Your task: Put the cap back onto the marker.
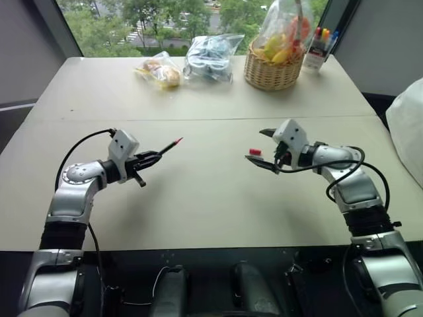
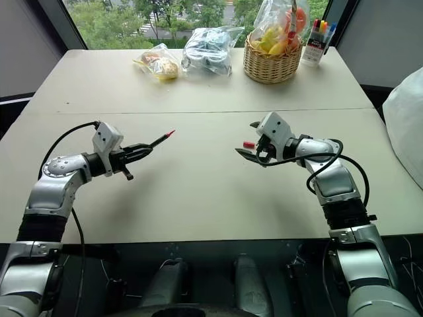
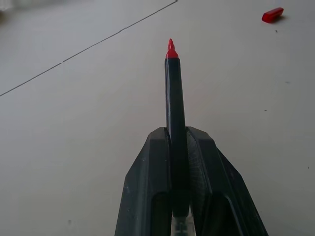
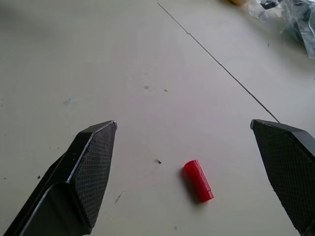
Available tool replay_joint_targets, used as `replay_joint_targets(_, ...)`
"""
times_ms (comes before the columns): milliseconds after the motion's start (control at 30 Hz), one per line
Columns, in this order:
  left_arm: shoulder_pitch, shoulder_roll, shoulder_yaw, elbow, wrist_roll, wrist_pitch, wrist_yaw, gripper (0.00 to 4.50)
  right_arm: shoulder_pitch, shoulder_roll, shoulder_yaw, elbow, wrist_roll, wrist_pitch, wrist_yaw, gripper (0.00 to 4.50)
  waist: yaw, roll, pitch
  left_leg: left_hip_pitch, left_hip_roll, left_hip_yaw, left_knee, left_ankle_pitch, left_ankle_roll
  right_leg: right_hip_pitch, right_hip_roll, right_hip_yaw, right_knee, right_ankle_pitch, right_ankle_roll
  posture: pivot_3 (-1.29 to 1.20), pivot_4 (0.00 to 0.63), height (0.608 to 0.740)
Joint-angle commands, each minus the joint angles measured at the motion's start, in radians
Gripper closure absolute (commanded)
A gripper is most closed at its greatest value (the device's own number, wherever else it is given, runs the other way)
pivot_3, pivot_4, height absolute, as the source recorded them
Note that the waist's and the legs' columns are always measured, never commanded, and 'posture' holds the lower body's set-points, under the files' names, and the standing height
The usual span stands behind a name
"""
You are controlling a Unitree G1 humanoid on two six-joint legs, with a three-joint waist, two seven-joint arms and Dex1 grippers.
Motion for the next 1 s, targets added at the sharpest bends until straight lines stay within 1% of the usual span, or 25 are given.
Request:
replay_joint_targets(33, 0.012, 0.015, 0.032, -0.112, -0.037, 0.047, 0.033, 4.41, -0.077, 0.025, -0.004, 0.139, 0.003, -0.071, 0.051, 0.0, 0.002, 0.0, 0.0, 0.0, 0.0, 0.0, 0.0, 0.0, 0.0, 0.0, 0.0, 0.0, 0.0, 0.0, 0.0, 0.0, 0.15, 0.74)
replay_joint_targets(267, 0.052, 0.012, 0.042, -0.203, -0.056, 0.09, 0.086, 4.41, -0.206, 0.057, -0.014, 0.472, -0.023, -0.165, 0.112, 0.0, -0.001, 0.0, 0.0, 0.0, 0.0, 0.001, 0.0, 0.0, 0.0, 0.0, 0.0, 0.0, 0.0, 0.0, 0.0, 0.0, 0.15, 0.74)
replay_joint_targets(467, 0.085, 0.019, 0.042, -0.242, -0.06, 0.097, 0.11, 4.41, -0.274, 0.077, -0.011, 0.667, -0.056, -0.251, 0.123, 0.0, -0.002, 0.0, 0.0, 0.0, 0.0, 0.001, -0.001, 0.0, 0.0, 0.0, 0.0, 0.001, 0.0, 0.0, 0.0, 0.0, 0.15, 0.74)
replay_joint_targets(667, 0.093, 0.025, 0.039, -0.253, -0.06, 0.094, 0.12, 4.41, -0.301, 0.096, -0.013, 0.761, -0.083, -0.297, 0.124, 0.0, -0.003, 0.0, 0.0, 0.0, 0.0, 0.001, -0.001, 0.0, 0.0, 0.0, 0.0, 0.001, 0.0, 0.0, 0.0, 0.0, 0.15, 0.74)
replay_joint_targets(1000, 0.086, 0.028, 0.024, -0.26, -0.057, 0.091, 0.128, 4.41, -0.315, 0.098, -0.016, 0.837, -0.117, -0.321, 0.122, 0.0, -0.003, 0.0, 0.0, 0.0, 0.0, 0.002, -0.001, 0.0, 0.0, 0.0, -0.001, 0.001, 0.0, 0.0, 0.0, 0.0, 0.15, 0.74)
